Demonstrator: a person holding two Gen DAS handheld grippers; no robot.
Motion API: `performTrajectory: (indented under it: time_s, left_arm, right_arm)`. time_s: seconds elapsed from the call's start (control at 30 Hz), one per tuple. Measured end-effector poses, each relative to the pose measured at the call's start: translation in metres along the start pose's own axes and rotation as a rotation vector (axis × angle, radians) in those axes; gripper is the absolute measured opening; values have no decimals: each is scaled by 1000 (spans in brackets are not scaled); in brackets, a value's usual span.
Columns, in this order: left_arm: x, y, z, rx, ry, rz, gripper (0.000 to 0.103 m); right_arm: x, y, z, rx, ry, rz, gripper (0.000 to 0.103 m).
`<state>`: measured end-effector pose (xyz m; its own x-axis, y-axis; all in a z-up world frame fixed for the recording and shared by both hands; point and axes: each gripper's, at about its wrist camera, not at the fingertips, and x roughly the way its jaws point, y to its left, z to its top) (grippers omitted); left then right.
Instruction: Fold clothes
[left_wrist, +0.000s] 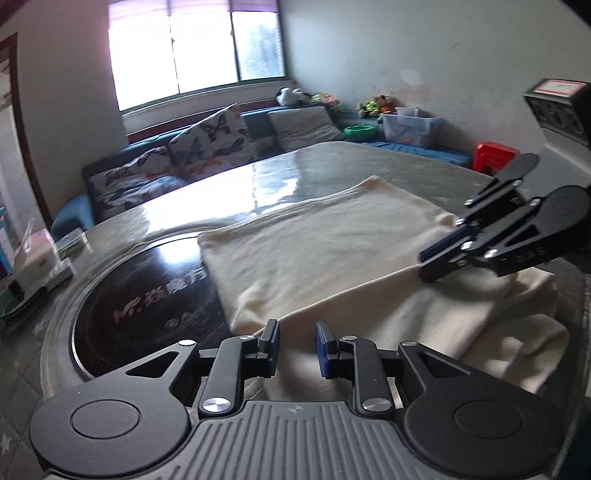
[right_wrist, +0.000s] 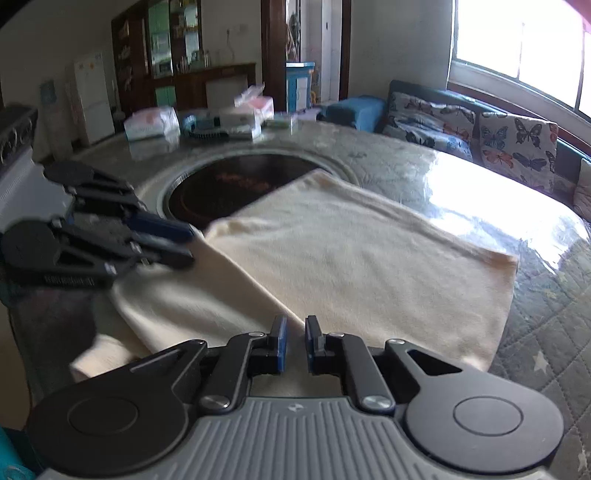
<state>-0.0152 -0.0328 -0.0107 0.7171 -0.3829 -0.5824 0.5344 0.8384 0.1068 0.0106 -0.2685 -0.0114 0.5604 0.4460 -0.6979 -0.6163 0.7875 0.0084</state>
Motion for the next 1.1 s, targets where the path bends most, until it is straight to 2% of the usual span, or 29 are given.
performTrajectory:
  time_s: [0.1, 0.2, 0.47, 0.67, 0.77, 0.8, 1.0, 1.1]
  left_arm:
    - [-9, -2, 1, -3, -15, -6, 23]
    - [-20, -17, 4, 22, -43, -47, 23]
    - [-21, -56, -7, 92, -19, -114, 26]
    - [-36, -52, -12, 91, -20, -84, 30]
    - [-50, -48, -15, 109, -26, -60, 35]
    - [-55, -47, -16, 118, -27, -52, 40]
    - [-73, -56, -32, 210, 0, -44, 45]
    - [-76, -66, -41, 274, 6, -47, 48]
  right_arm:
    - [-10, -1, -4, 11, 8, -1, 9]
    - [-23, 2, -8, -5, 21, 24, 11]
    - [-38, 11, -27, -29, 80, 46, 12]
    - [-51, 3, -38, 44, 81, 48, 12]
    - [-55, 0, -41, 61, 75, 43, 12]
    - [-57, 0, -41, 61, 69, 38, 12]
    - [-50, -5, -23, 51, 2, 4, 12]
    - [-34, -11, -17, 55, 15, -7, 13]
